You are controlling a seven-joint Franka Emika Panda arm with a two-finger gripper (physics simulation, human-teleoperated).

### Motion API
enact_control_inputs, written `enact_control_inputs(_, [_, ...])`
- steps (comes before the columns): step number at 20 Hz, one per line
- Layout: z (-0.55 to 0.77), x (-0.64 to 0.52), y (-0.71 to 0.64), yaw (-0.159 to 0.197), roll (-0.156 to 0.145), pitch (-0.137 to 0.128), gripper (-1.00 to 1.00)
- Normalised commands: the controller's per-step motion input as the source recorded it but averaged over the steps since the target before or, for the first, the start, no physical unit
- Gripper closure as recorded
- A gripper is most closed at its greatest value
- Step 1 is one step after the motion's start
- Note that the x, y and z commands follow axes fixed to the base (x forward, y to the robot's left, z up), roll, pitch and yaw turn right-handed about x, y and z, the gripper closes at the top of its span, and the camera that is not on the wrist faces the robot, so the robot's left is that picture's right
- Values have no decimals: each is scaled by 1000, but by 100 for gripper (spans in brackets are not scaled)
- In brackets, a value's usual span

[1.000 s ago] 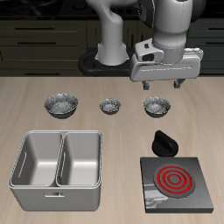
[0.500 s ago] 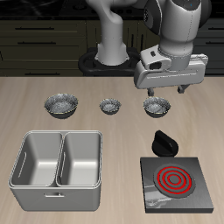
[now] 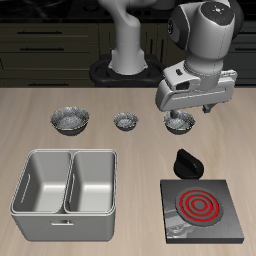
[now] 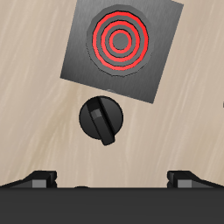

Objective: Turn off the flat stove

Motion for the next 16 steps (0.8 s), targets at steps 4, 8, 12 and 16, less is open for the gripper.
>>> enact_control_inputs(4, [-235,54,-44,70,-23,3,-100])
enact_control_inputs(8, [-178,56,-20,59,-21,7,-100])
enact_control_inputs(12, [-205,48,54,59,5,4,-100])
enact_control_inputs(16, [-168,16,29,9,2,19,-100])
